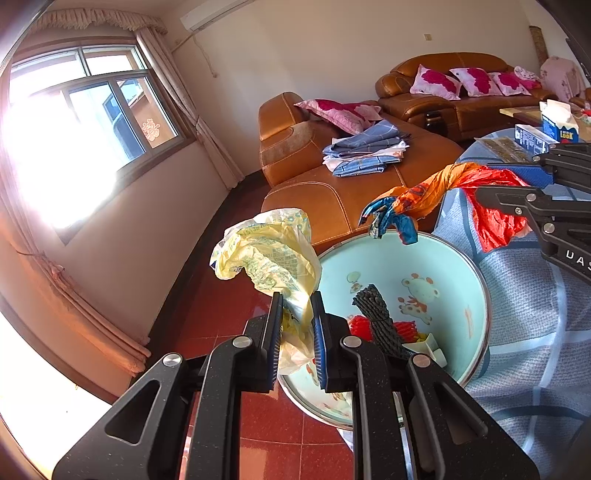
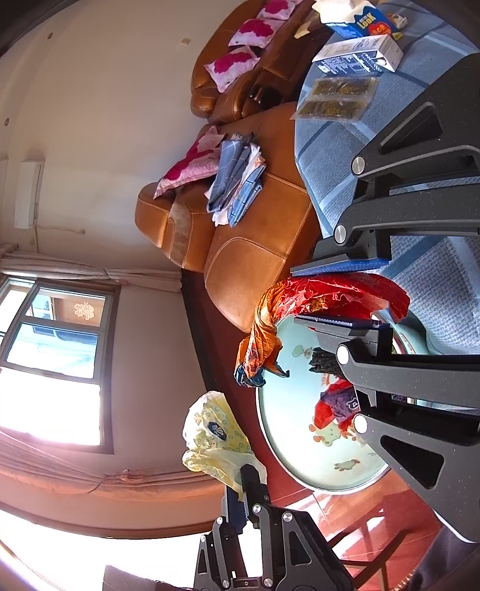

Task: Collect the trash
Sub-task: 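Carry the yellow bag and orange-red wrapper with both tools over the bin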

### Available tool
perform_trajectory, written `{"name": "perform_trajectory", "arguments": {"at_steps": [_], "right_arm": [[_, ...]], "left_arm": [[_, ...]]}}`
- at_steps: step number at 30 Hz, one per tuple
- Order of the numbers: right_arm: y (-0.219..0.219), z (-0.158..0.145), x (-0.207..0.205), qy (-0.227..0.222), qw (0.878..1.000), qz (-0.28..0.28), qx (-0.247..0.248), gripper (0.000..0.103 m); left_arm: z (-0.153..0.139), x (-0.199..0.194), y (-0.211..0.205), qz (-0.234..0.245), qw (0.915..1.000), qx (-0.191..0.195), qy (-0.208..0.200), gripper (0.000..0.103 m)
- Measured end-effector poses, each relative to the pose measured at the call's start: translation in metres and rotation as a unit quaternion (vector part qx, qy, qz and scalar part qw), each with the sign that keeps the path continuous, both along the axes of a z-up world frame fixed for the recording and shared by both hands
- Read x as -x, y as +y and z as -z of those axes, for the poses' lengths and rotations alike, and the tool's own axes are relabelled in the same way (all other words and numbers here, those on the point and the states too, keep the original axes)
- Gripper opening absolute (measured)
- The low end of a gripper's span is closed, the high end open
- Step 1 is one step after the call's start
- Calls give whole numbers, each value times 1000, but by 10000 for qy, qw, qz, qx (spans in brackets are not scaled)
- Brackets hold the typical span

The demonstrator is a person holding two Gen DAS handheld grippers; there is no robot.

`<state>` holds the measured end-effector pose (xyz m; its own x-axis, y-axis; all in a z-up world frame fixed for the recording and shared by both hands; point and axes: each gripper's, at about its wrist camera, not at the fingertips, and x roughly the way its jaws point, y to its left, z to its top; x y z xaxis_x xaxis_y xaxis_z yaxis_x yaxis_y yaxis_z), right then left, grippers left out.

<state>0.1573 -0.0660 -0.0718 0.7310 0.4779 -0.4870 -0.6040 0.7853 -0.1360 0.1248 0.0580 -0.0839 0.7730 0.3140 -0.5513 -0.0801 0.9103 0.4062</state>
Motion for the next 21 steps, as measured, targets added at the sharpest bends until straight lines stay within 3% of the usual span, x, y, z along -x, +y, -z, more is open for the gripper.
{"name": "perform_trajectory", "arguments": {"at_steps": [21], "right_arm": [[0,2,5,-101,9999,30,-27,21]], "left_arm": [[-4,8,5,76,9999,56,-37,16]]}}
